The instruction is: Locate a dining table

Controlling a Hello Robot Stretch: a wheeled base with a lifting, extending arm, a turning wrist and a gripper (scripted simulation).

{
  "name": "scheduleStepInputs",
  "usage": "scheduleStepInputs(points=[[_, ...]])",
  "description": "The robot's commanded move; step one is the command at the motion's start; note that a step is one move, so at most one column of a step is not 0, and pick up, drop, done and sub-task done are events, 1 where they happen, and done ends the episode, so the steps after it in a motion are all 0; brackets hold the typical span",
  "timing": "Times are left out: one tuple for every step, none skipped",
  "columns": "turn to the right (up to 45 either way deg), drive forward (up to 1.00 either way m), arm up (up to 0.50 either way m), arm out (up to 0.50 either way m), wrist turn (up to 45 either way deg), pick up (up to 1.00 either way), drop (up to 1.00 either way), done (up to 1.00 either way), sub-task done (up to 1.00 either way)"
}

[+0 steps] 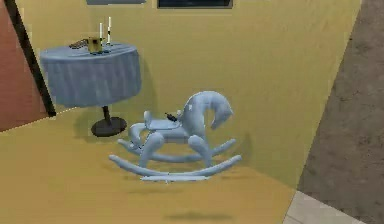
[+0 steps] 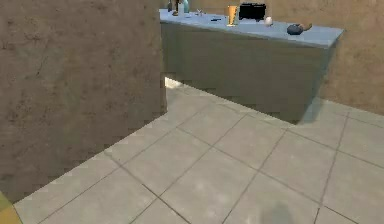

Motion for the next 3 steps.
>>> scheduleStepInputs(points=[[-45.0,0.0,0.0,0.0,0.0,0.0,0.0,0.0,0.0],[0.0,1.0,0.0,0.0,0.0,0.0,0.0,0.0,0.0],[-6.0,0.0,0.0,0.0,0.0,0.0,0.0,0.0,0.0]])
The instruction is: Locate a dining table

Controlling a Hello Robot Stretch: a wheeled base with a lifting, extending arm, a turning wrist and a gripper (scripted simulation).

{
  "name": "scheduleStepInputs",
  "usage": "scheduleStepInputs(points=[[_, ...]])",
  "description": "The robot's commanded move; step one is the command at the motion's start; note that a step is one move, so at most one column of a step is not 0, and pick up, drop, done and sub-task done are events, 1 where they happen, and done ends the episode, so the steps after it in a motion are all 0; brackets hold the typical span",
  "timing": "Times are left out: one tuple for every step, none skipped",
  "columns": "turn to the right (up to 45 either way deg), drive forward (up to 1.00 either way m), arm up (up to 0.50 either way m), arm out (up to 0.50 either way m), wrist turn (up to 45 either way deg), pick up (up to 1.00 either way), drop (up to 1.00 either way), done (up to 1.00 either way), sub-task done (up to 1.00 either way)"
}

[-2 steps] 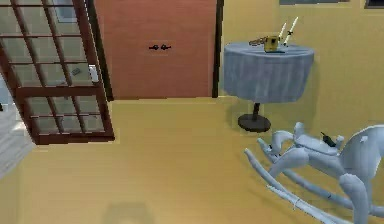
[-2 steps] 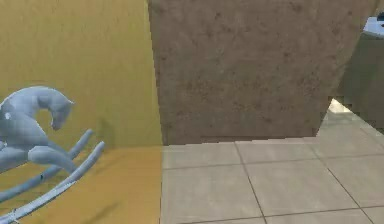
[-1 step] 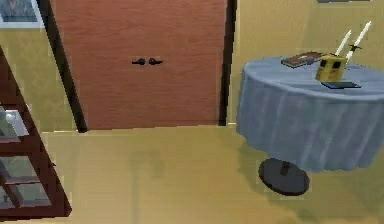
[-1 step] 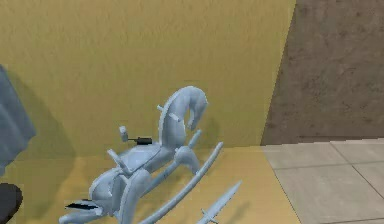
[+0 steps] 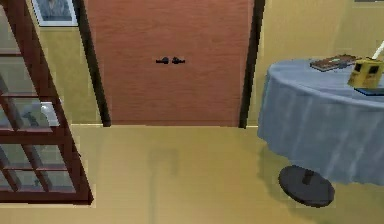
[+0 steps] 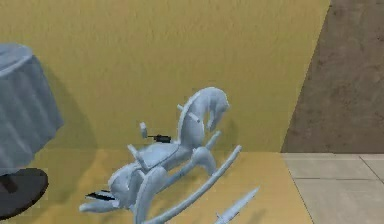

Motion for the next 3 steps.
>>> scheduleStepInputs(points=[[0.0,0.35,0.0,0.0,0.0,0.0,0.0,0.0,0.0],[45.0,0.0,0.0,0.0,0.0,0.0,0.0,0.0,0.0],[0.0,0.0,0.0,0.0,0.0,0.0,0.0,1.0,0.0]])
